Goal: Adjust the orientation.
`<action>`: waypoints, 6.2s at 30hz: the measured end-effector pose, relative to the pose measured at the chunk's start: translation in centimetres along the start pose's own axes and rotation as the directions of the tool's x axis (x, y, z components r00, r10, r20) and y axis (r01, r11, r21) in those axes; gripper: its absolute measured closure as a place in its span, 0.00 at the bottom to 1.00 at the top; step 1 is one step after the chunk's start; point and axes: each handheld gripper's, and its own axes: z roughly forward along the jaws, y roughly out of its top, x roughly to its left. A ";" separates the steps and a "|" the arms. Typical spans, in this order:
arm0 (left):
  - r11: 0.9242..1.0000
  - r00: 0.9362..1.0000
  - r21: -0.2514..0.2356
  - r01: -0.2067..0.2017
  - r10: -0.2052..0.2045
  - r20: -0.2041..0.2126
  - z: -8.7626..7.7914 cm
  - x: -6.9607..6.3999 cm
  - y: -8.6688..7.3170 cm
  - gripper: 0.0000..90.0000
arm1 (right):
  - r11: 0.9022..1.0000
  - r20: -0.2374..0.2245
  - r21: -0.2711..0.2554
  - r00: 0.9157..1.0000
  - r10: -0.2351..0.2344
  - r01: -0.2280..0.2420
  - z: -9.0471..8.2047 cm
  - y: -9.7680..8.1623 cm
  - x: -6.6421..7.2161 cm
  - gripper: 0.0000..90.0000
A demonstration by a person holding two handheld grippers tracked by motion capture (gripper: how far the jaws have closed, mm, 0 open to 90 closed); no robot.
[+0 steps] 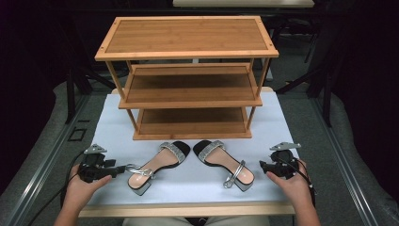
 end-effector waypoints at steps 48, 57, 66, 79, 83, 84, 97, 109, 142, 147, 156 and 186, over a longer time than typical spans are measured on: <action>0.883 0.981 0.429 -0.191 0.161 0.106 2.7 -8.8 10.9 0.35 | 0.997 -0.115 -0.012 0.990 0.078 -0.080 -0.4 0.0 0.3 0.58; 0.856 0.982 0.480 -0.189 0.167 0.090 5.5 -9.1 10.9 0.35 | 0.997 -0.120 -0.010 0.990 0.078 -0.080 -0.3 -0.1 0.3 0.58; 0.845 0.987 0.511 -0.159 0.129 0.094 7.5 -9.5 10.6 0.34 | 0.997 -0.123 -0.004 0.990 0.076 -0.077 0.0 -0.2 0.3 0.57; 0.821 0.988 0.549 -0.156 0.128 0.090 7.9 -9.4 9.6 0.37 | 0.997 -0.120 -0.003 0.990 0.079 -0.080 0.1 -0.2 0.3 0.57; 0.822 0.988 0.549 -0.155 0.119 0.100 8.0 -9.3 9.4 0.40 | 0.997 -0.121 0.000 0.990 0.076 -0.077 0.2 -0.2 0.3 0.57; 0.822 0.987 0.547 -0.158 0.121 0.102 8.0 -9.4 9.4 0.42 | 0.997 -0.121 0.000 0.990 0.075 -0.076 0.2 -0.2 0.3 0.57; 0.790 0.982 0.585 -0.185 0.164 0.089 8.0 -9.6 10.0 0.46 | 0.997 -0.124 0.001 0.989 0.080 -0.080 0.3 -0.3 0.3 0.57; 0.803 0.987 0.573 -0.161 0.145 0.074 6.1 -8.7 10.5 0.48 | 0.997 -0.129 0.004 0.988 0.078 -0.079 0.4 -0.3 0.4 0.57; 0.899 0.997 0.431 0.072 -0.053 -0.058 7.9 -5.0 14.3 0.49 | 0.996 -0.127 0.011 0.988 0.092 -0.091 1.0 -0.6 0.2 0.57; 0.894 0.997 0.444 0.066 -0.047 -0.055 8.9 -5.4 13.7 0.48 | 0.995 -0.133 0.018 0.986 0.097 -0.095 1.0 -0.6 0.2 0.57; 0.889 0.999 0.458 0.029 -0.017 -0.030 8.8 -5.5 13.4 0.43 | 0.996 -0.137 0.016 0.986 0.091 -0.090 1.2 -0.6 0.3 0.56; 0.892 0.970 0.384 -0.239 0.205 0.127 1.6 -3.9 5.4 0.52 | 0.996 -0.132 0.022 0.987 0.090 -0.088 1.3 -0.6 0.5 0.55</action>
